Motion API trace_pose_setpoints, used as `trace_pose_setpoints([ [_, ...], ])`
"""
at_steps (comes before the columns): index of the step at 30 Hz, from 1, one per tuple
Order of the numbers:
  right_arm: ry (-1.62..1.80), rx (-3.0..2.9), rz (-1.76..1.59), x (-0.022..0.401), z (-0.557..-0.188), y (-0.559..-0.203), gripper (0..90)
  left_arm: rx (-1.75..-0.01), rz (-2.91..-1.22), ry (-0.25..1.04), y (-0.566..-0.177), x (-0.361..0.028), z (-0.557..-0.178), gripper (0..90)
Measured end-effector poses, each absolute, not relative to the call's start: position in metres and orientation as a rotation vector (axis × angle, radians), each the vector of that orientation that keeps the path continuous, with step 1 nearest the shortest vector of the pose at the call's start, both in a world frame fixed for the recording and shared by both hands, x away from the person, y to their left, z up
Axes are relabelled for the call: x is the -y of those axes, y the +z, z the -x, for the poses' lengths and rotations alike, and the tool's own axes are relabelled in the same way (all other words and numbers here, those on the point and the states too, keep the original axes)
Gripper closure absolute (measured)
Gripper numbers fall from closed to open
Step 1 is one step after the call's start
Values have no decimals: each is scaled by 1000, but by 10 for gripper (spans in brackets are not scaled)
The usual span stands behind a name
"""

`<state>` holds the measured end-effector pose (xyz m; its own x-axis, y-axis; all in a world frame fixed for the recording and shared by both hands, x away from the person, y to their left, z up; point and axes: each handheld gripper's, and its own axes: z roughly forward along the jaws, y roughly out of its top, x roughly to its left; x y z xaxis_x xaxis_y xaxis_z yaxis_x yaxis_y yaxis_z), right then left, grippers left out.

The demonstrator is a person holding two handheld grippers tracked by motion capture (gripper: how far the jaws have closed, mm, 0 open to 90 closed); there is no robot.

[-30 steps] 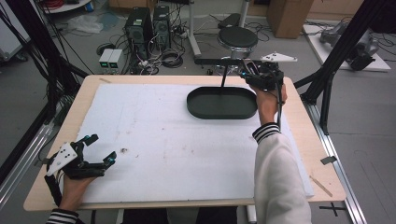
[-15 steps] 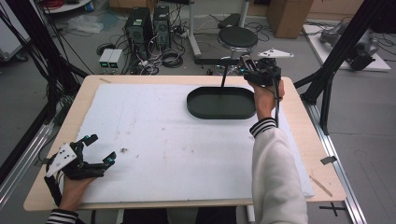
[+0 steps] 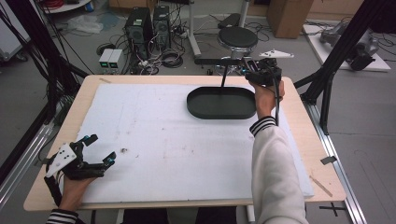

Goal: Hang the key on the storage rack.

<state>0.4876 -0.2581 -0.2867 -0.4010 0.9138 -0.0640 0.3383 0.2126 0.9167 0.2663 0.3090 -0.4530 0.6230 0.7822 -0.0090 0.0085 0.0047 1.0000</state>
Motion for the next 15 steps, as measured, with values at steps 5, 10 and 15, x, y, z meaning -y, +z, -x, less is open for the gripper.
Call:
trace_pose_setpoints([
  [5, 1158, -1874, -1169, 263, -486, -287, 479, -708, -1455, 693, -453, -309, -266, 17],
  [10, 1142, -1893, -1177, 269, -484, -287, 479, -708, -1455, 693, -453, -309, -266, 17],
  [15, 1123, -1918, -1178, 273, -481, -287, 479, -707, -1454, 692, -453, -309, -266, 17],
])
